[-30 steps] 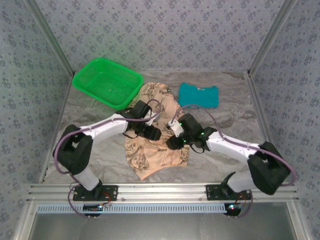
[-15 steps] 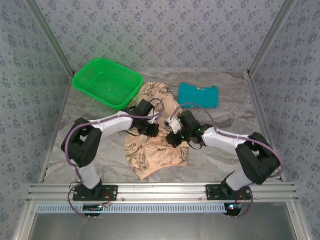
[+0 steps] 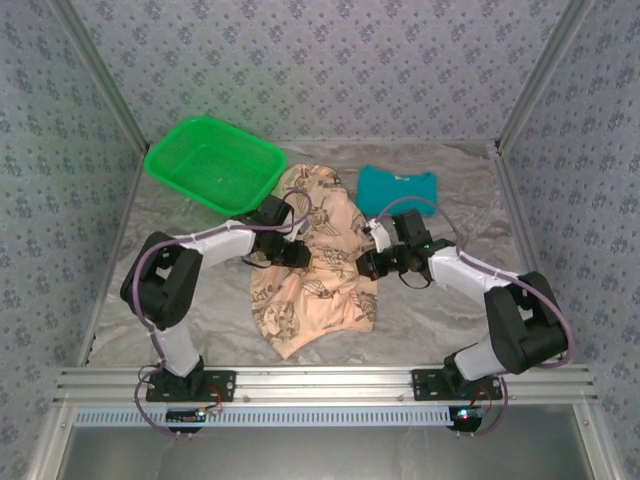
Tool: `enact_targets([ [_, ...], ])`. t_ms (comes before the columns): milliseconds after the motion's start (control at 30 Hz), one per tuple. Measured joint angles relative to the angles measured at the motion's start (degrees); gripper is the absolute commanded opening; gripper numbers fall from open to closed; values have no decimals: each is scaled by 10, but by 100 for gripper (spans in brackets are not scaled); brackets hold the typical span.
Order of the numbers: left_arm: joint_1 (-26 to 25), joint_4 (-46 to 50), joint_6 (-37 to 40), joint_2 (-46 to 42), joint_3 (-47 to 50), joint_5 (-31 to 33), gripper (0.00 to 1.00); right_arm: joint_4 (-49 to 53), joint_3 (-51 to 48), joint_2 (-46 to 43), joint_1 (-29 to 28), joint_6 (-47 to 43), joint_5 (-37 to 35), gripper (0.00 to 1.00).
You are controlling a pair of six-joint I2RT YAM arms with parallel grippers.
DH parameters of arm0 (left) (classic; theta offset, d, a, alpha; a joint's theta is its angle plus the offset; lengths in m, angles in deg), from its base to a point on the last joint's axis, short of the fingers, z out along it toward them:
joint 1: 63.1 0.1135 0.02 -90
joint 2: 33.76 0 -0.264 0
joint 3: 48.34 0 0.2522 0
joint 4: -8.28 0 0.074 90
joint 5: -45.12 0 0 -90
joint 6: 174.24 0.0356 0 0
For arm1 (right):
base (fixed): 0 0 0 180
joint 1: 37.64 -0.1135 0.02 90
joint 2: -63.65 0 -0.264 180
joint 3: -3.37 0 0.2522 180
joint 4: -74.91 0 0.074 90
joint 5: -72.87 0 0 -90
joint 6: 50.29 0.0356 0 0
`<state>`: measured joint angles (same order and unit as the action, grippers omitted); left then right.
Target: Fold the inside-out t-shirt
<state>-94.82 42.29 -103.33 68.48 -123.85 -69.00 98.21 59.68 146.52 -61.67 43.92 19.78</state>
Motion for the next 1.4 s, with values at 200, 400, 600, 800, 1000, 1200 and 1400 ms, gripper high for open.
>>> enact_targets([
  [200, 1, 42, -12, -9, -6, -20, 47, 54, 0, -35, -101, -41, 43, 6],
  [400, 1, 99, -39, -63, -13, -60, 49, 115, 29, -9, -202, -71, 63, 38],
  [600, -19, 103, -79, -88, 5, -92, 47, 142, 45, 19, -172, -55, 63, 45],
  [800, -102, 94, -141, -106, 37, -87, 40, 92, 20, -59, -112, 5, 17, 50],
  [1000, -111, 54, -190, -72, 49, -57, 28, 45, 3, -6, -139, 64, -55, 37],
  [1200, -128, 26, -207, -33, 46, -50, 41, 11, 0, 12, -139, 97, -65, 5],
  [1400, -127, 42, -230, -58, 41, -31, 52, -10, -4, 0, -115, 106, -4, 0],
])
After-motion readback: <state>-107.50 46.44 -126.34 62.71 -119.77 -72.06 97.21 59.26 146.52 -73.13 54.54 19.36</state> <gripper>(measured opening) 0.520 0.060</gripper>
